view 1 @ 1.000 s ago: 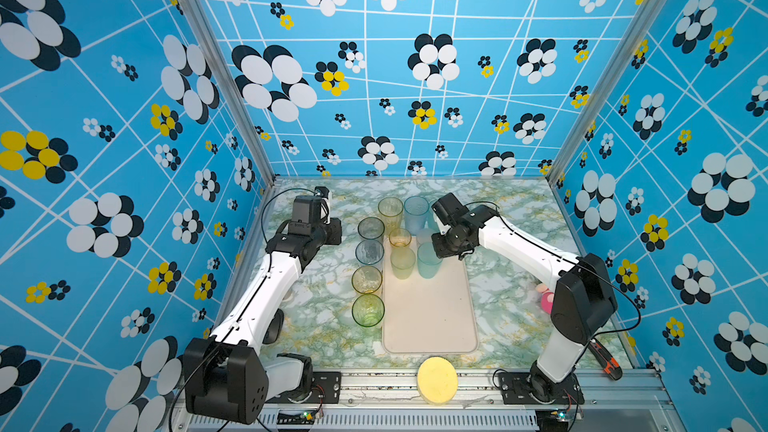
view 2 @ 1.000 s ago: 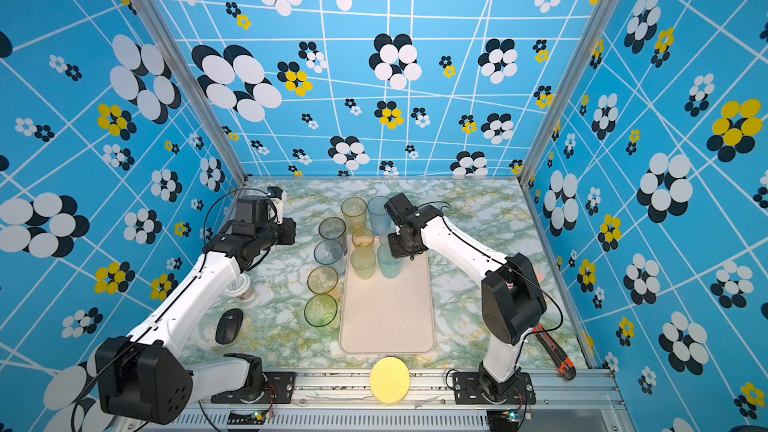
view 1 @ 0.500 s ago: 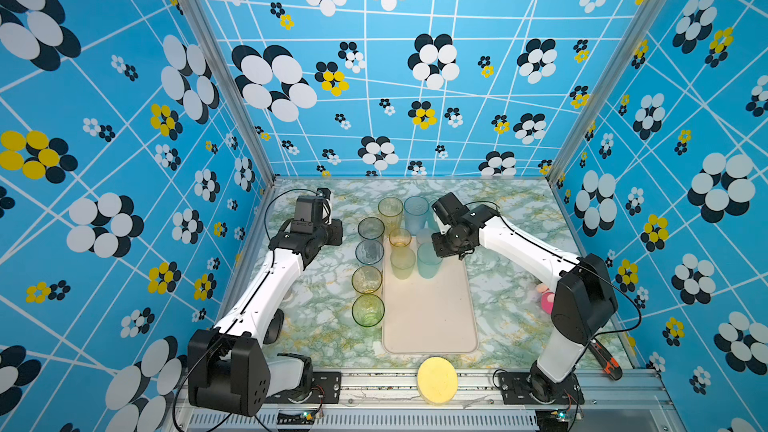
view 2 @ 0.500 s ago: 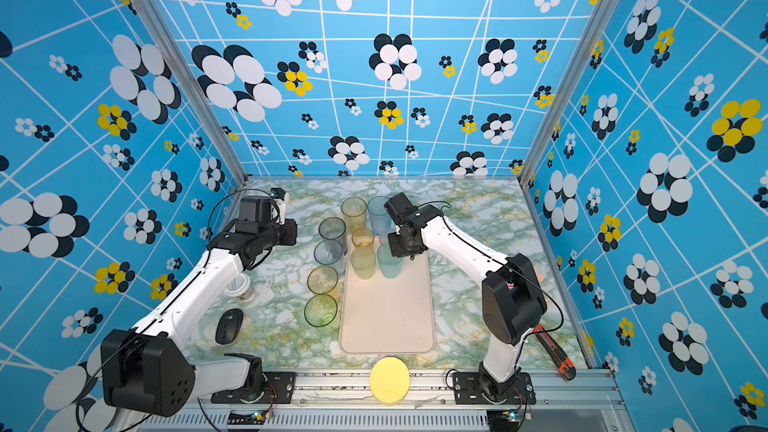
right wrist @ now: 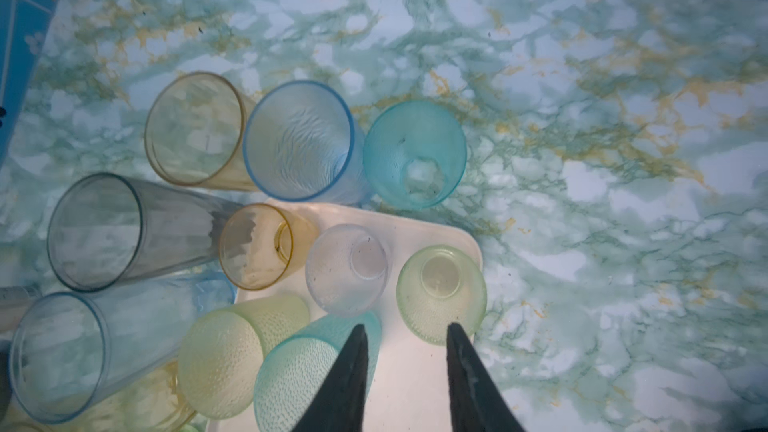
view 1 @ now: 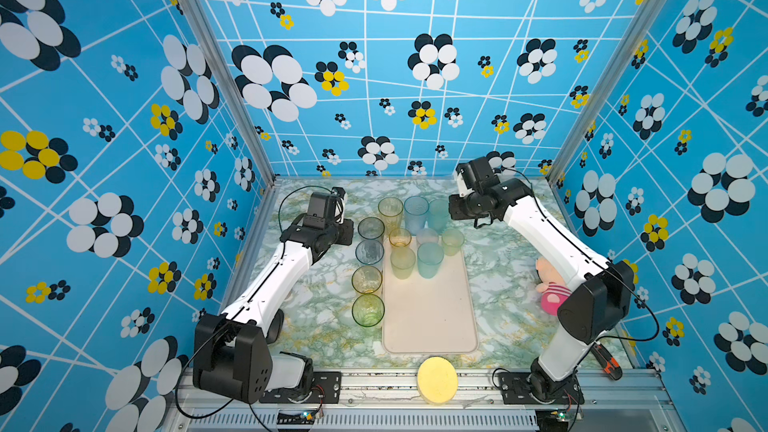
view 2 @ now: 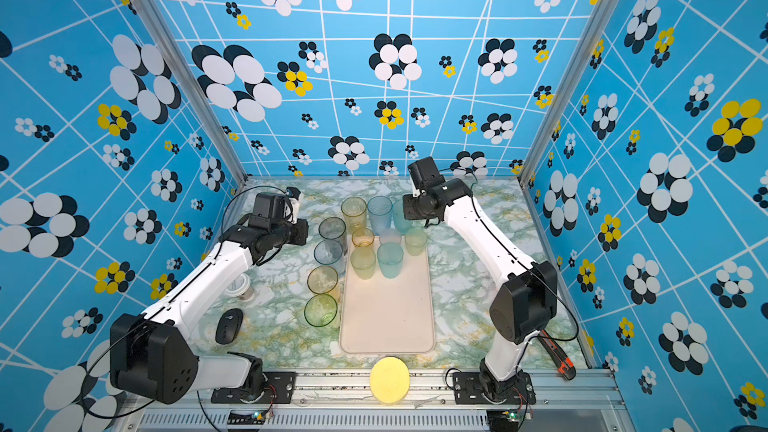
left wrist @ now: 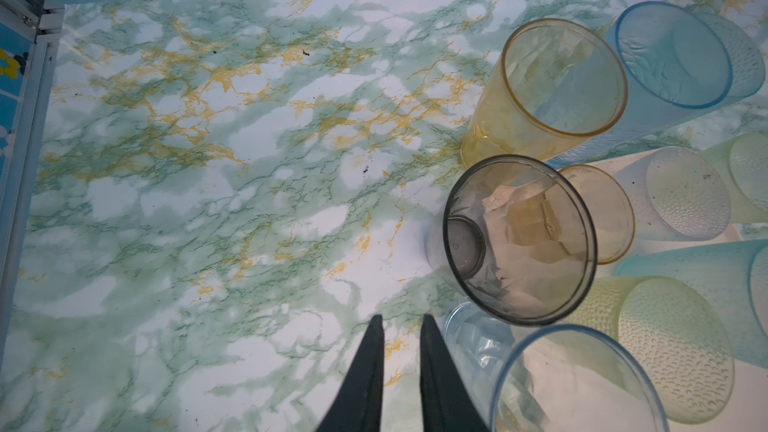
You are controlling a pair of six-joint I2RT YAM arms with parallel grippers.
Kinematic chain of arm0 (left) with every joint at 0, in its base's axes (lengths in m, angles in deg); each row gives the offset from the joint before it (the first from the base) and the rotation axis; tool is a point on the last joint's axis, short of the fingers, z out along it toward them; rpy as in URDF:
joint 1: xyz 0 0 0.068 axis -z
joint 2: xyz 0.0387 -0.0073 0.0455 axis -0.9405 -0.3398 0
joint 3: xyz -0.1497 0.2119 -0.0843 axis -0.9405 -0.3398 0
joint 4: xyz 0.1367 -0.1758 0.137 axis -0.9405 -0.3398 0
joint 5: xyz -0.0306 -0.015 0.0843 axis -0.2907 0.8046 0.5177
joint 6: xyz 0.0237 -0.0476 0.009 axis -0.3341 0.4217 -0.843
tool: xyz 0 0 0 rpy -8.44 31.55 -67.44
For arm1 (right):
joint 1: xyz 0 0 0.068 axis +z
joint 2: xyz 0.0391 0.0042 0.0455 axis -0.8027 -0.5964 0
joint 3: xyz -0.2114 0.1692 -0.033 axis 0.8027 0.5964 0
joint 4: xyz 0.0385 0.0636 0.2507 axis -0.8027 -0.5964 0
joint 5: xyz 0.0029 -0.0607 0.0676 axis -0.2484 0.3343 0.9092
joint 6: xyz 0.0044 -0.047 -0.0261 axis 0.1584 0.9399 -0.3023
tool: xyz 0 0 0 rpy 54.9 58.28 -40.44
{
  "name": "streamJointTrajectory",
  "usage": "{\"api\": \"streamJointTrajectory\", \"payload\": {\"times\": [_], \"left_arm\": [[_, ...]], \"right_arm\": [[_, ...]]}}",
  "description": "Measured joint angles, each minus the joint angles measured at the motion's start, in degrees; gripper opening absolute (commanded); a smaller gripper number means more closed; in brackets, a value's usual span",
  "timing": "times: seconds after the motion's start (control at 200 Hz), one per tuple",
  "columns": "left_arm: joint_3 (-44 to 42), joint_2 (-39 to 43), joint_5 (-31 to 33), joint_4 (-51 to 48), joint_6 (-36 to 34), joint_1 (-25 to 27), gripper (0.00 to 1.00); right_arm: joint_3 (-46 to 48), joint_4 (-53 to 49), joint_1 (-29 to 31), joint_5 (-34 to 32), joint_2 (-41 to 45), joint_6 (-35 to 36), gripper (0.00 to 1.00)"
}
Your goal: Place the glasses into the tray
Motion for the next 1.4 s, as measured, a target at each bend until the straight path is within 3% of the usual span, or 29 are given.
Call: {"api": "streamJointTrajectory", "payload": {"times": [0.435,1.4], "left_arm": [[6.34,-0.09,0.42,-4.04,0.0,3.17,0.19],[6.99,-0.66,0.72,-6.82,-0.66,4.22,0.2]], "right_arm": [[-13.64,-4.87,-5.86,1.75,-17.33,2.75,0.25],[-24.81,-9.31,-6.19,4.33,-28.57,2.95,0.19]]}}
